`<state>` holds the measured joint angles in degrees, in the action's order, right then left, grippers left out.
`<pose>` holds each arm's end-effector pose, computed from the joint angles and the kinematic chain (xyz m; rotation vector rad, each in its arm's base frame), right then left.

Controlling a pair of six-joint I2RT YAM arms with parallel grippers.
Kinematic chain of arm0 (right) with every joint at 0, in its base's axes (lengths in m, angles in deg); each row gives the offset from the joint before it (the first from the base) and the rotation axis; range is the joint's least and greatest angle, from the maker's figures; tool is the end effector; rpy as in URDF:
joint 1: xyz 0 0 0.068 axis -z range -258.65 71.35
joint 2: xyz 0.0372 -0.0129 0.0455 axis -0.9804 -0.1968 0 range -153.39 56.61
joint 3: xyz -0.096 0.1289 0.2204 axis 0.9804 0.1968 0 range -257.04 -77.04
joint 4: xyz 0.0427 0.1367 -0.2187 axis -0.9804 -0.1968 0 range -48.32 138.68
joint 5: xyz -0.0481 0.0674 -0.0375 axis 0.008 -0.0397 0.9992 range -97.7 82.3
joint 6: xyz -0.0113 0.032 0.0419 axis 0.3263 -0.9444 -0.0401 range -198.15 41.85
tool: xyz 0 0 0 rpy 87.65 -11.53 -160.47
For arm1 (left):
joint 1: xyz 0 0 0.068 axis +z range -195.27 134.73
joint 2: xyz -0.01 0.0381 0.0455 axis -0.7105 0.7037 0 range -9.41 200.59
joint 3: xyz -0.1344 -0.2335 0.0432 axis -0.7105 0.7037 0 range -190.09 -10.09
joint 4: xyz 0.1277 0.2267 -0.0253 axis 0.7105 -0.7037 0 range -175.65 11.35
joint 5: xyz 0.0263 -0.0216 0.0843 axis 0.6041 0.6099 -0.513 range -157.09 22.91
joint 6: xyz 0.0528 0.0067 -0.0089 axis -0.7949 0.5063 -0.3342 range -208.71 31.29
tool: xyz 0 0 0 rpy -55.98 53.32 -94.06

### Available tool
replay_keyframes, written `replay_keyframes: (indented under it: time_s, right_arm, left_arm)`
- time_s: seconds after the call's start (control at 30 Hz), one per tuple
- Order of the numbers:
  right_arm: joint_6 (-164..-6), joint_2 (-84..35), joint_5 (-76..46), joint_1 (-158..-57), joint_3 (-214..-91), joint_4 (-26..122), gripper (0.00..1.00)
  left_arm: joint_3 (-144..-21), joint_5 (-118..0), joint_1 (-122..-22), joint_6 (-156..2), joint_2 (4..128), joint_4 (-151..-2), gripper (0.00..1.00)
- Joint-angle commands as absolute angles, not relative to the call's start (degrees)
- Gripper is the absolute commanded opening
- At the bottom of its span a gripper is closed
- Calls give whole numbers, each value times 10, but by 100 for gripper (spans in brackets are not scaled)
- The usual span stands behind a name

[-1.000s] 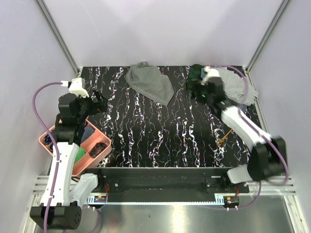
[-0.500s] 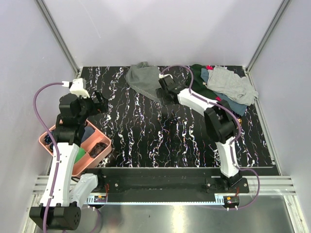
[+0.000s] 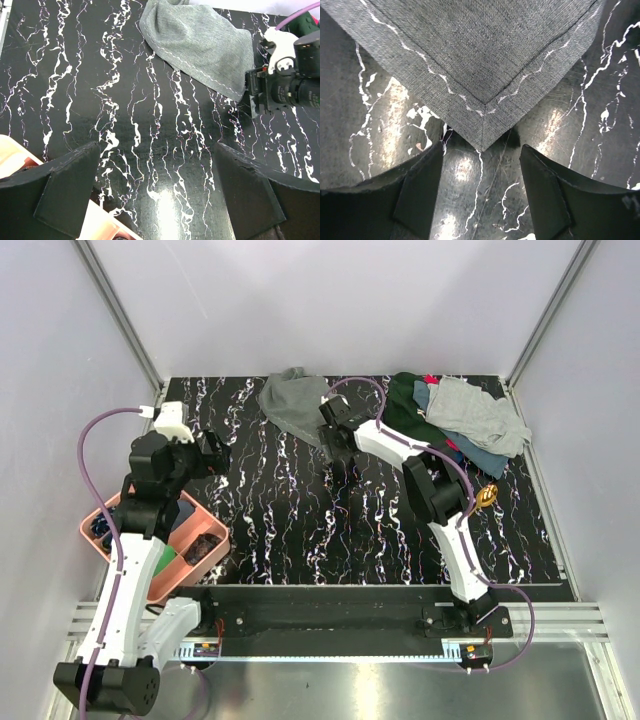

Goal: Fold the napkin, place the utensils inside, and roll it up
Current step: Move the napkin to the centre of the board

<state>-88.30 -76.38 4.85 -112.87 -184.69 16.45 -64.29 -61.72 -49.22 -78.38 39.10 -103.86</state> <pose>0.4222 0.2779 0.1643 -0.4497 2.4988 0.0204 0.1854 -0.0161 0.3586 -0.0435 1.9180 -0.2574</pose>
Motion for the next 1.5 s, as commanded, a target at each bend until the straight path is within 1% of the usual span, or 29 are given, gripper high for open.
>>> replay_keyframes:
  time_s: [0.0, 0.13, 0.23, 0.27, 0.37, 0.47, 0.5, 0.6, 0.63, 0.67, 0.73, 0.8, 0.83, 0.9, 0.93, 0.97, 1.1, 1.13, 1.2, 1.3, 1.33, 1.4, 1.47]
  right_arm:
    - [-893, -780, 56, -1128, -1882, 150, 70]
    - [-899, -801, 71, -1128, -1899, 140, 66]
    - [-903, -811, 69, -1127, -1908, 131, 61]
    - [-904, -814, 68, -1126, -1910, 130, 57]
    - [-910, -822, 68, -1123, -1910, 126, 54]
    - [-913, -826, 67, -1119, -1906, 124, 35]
    - [-914, -827, 66, -1118, -1903, 124, 22]
    - [-913, -824, 65, -1117, -1893, 125, 12]
    - [-914, -822, 67, -1116, -1889, 125, 3]
    - [-912, -819, 68, -1115, -1879, 126, 0]
    - [-913, -797, 71, -1115, -1861, 126, 0]
    - [-916, -773, 75, -1114, -1815, 128, 0]
    - [-916, -743, 75, -1114, -1795, 129, 0]
    - [-916, -706, 75, -1114, -1726, 128, 0]
    - [-917, -665, 75, -1114, -1700, 128, 0]
    - [-920, -642, 76, -1114, -1644, 128, 0]
    - [-941, -535, 73, -1113, -1514, 119, 0]
    - [-947, -500, 71, -1111, -1494, 108, 0]
    - [-963, -467, 66, -1110, -1443, 97, 0]
    - [-976, -415, 77, -1107, -1400, 72, 0]
    - [-987, -391, 83, -1102, -1393, 65, 0]
    - [-988, -357, 58, -1094, -1376, 64, 0]
    - [-995, -336, 43, -1085, -1364, 64, 0]
  left_arm:
    - [-644, -643, -502, -798, 389, -1024, 99]
    - [-642, -645, -507, -803, 388, -1025, 99]
    - [-642, -651, -511, -804, 387, -1025, 99]
    - [-642, -652, -511, -804, 385, -1026, 99]
    - [-642, -653, -512, -805, 384, -1026, 99]
    - [-641, -653, -514, -806, 383, -1026, 99]
    - [-641, -654, -515, -807, 382, -1026, 99]
    - [-640, -660, -516, -806, 384, -1027, 99]
    - [-639, -663, -517, -806, 385, -1028, 99]
    - [-640, -664, -517, -806, 385, -1027, 99]
    - [-640, -666, -518, -805, 386, -1028, 99]
    - [-639, -669, -520, -799, 388, -1030, 99]
    - [-639, -688, -520, -781, 391, -1031, 99]
    - [-638, -695, -524, -759, 396, -1033, 96]
    - [-636, -691, -525, -738, 404, -1032, 94]
    - [-636, -685, -527, -726, 409, -1032, 94]
    - [-627, -705, -555, -660, 447, -1023, 92]
    - [-625, -713, -568, -637, 469, -1016, 91]
    - [-623, -739, -604, -623, 496, -988, 91]
    - [-640, -746, -619, -612, 571, -948, 91]
    - [-649, -750, -619, -612, 616, -941, 90]
    - [-692, -749, -621, -616, 688, -932, 86]
    - [-740, -760, -640, -630, 735, -924, 84]
